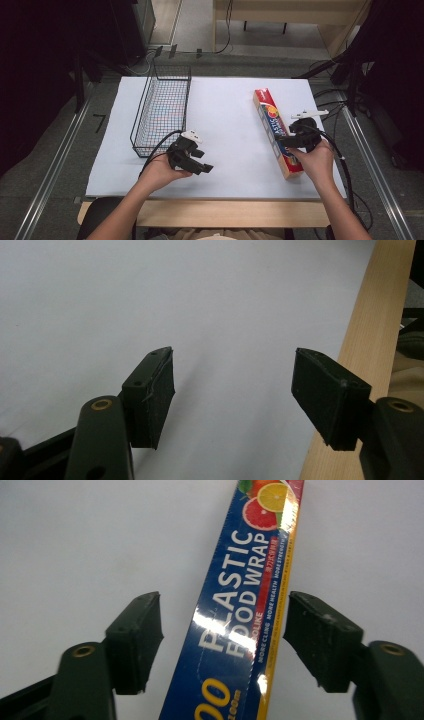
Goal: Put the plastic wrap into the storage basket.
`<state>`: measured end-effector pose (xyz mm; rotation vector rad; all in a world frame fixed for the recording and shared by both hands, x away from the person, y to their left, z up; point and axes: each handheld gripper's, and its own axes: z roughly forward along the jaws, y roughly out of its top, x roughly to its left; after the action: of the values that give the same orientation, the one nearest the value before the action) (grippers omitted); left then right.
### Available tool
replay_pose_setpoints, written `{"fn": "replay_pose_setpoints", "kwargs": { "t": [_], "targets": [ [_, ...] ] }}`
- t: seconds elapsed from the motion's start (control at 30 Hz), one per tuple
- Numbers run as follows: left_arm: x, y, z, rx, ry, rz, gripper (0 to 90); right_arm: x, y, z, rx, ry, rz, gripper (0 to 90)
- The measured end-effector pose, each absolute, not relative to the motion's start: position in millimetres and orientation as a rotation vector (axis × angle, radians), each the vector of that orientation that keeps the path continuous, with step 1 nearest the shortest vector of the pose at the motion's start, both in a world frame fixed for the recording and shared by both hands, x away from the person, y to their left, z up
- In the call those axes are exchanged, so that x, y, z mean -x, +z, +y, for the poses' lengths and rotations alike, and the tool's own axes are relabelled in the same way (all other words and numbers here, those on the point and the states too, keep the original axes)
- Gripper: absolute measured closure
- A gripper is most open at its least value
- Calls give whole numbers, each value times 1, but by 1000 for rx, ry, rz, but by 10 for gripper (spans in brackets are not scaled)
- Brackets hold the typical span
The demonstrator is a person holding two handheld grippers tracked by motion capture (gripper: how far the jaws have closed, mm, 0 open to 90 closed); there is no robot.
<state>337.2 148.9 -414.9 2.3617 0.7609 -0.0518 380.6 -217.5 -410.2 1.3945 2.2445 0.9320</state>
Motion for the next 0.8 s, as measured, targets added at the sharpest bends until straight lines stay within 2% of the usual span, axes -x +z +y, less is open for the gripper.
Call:
{"fn": "replay_pose_setpoints", "kwargs": {
  "t": [0.1, 0.4, 0.53, 0.6, 0.8],
  "targets": [
    [-337, -415, 148, -2368, -56, 759, 338, -393, -417, -212, -1481, 891, 2246, 209],
    [-333, -411, 146, -2354, -35, 705, 339, -407, -438, -208, -1520, 745, 2271, 206],
    [-333, -412, 146, -2368, -37, 700, 339, -409, -448, -203, -1540, 701, 2317, 217],
    [-333, -413, 146, -2362, -40, 706, 339, -410, -448, -204, -1563, 701, 2309, 259],
    [-334, -415, 144, -2383, -46, 709, 338, -413, -452, -203, -1599, 662, 2353, 299]
  ]
}}
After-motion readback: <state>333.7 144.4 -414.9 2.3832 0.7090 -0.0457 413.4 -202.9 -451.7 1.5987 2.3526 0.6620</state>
